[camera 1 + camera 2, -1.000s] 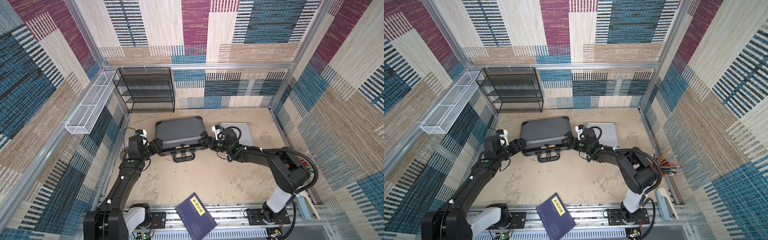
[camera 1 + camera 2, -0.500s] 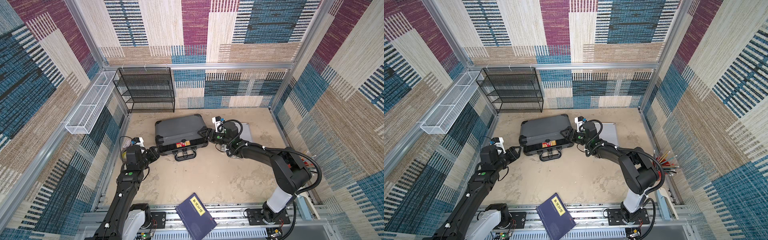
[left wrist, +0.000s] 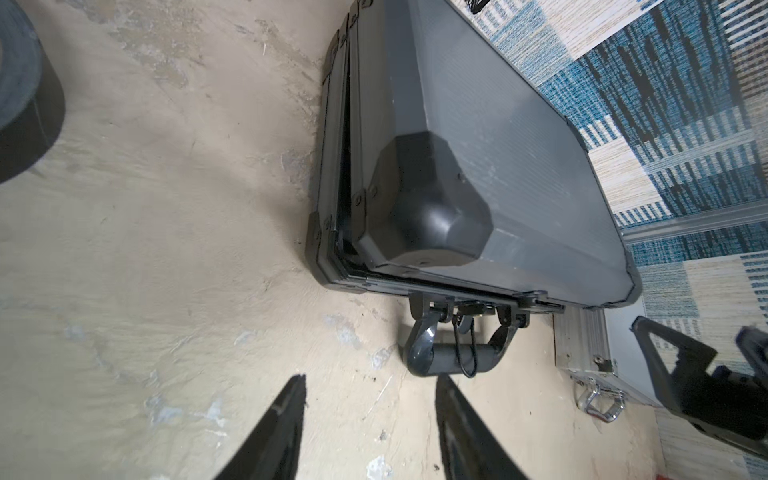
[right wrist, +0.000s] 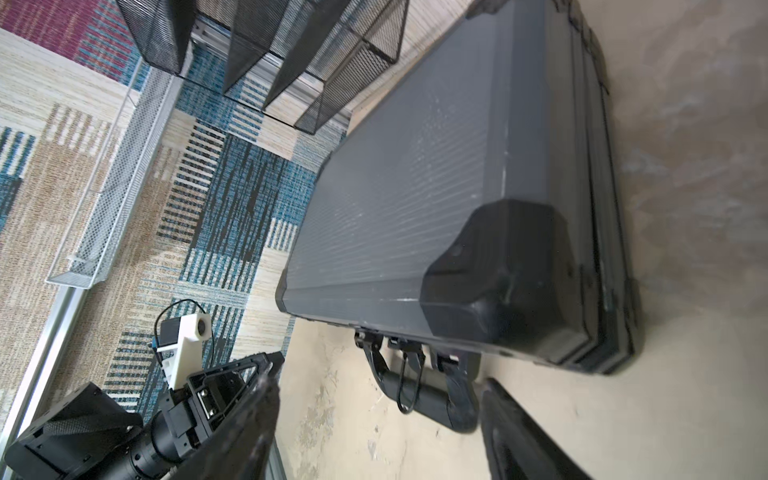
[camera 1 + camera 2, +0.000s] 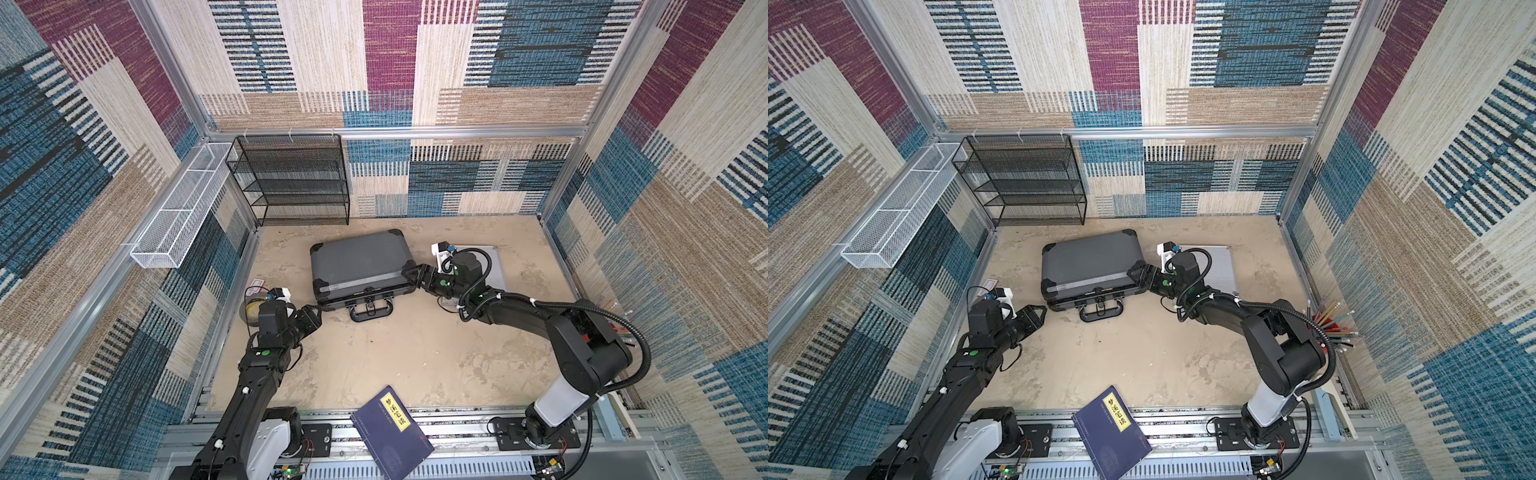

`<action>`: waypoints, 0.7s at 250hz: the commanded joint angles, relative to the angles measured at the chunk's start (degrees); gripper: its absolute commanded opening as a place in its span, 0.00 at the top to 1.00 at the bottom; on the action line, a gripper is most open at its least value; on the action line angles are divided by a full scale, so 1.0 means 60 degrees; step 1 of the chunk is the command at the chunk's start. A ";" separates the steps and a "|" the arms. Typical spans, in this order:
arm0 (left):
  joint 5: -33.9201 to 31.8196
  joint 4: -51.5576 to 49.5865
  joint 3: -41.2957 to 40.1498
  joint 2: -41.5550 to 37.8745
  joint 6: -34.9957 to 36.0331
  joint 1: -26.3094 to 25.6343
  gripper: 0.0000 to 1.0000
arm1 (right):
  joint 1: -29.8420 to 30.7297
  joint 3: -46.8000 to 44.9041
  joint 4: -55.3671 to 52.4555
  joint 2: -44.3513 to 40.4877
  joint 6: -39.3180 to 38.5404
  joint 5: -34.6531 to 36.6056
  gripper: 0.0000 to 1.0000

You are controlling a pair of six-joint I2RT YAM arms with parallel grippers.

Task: Open the poker set cases
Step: Open the case lid on the poker set case.

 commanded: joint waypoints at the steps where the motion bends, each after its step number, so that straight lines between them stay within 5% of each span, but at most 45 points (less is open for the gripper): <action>1: 0.0316 0.0675 -0.0091 0.0282 -0.0282 -0.0012 0.49 | 0.0024 -0.0430 0.0481 -0.0099 0.0315 -0.0125 0.19; 175: 0.1059 0.2380 0.0150 0.2440 -0.0414 -0.0084 0.56 | -0.0162 -0.0448 0.2562 0.1041 0.1508 -0.0390 0.15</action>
